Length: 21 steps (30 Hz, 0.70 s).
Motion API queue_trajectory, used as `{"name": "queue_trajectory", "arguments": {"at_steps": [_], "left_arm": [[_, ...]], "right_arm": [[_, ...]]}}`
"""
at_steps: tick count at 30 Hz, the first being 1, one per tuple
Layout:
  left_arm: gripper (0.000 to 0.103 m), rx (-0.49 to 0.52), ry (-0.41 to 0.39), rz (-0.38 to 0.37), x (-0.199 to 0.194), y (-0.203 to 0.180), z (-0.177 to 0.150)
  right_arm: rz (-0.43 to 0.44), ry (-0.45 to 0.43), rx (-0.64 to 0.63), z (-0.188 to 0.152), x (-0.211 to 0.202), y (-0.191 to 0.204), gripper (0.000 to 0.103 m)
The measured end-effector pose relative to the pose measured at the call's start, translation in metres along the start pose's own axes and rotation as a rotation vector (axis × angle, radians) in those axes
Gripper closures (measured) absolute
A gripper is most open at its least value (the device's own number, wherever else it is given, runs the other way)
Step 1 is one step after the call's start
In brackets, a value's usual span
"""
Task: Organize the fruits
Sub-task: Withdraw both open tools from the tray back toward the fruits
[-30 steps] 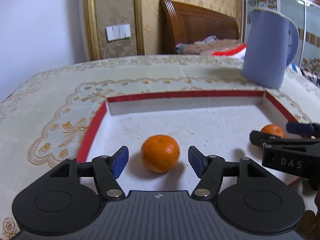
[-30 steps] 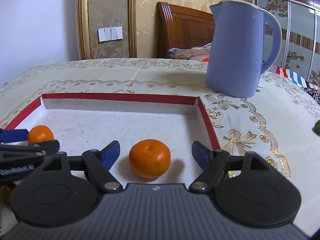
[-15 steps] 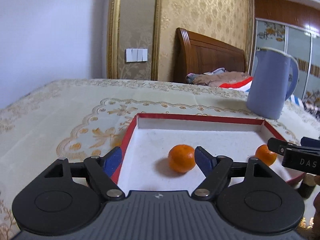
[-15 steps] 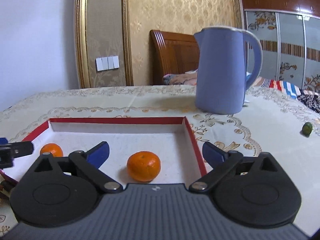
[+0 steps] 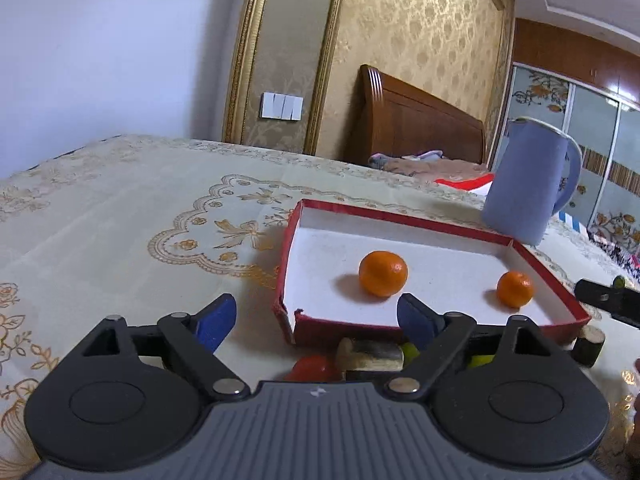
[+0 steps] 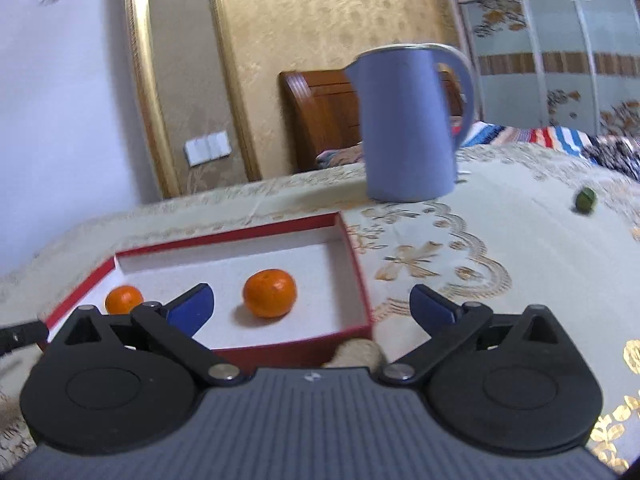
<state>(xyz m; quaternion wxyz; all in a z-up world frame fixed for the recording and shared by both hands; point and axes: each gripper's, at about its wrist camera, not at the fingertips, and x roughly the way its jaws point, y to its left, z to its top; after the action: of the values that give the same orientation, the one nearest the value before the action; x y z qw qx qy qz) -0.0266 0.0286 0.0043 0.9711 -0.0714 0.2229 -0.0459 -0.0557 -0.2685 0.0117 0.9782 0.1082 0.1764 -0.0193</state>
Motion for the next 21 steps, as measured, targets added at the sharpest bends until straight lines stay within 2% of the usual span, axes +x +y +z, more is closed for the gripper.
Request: {"name": "queue_trajectory", "arguments": {"at_steps": [4, 9, 11, 13, 16, 21], "left_arm": [[0.015, 0.087, 0.010, 0.037, -0.007, -0.010, -0.005], [0.015, 0.202, 0.037, 0.004, -0.013, -0.022, -0.013], [0.015, 0.233, 0.055, 0.019, -0.009, -0.027, -0.014], [0.015, 0.242, 0.074, 0.064, -0.003, -0.029, -0.015], [0.015, 0.229, 0.115, 0.049, 0.003, -0.025, -0.014], [0.015, 0.185, 0.140, 0.025, 0.006, -0.017, -0.013]], "right_arm": [[-0.018, 0.043, -0.025, -0.003, -0.007, -0.005, 0.000], [-0.013, 0.051, -0.045, -0.007, -0.018, -0.008, 0.000], [-0.014, 0.052, -0.036, -0.008, -0.018, -0.009, 0.000], [-0.011, 0.064, -0.030, -0.008, -0.016, -0.010, 0.000], [-0.010, 0.078, -0.015, -0.009, -0.015, -0.012, 0.000], [-0.009, 0.108, 0.028, -0.009, -0.010, -0.019, 0.000]]}}
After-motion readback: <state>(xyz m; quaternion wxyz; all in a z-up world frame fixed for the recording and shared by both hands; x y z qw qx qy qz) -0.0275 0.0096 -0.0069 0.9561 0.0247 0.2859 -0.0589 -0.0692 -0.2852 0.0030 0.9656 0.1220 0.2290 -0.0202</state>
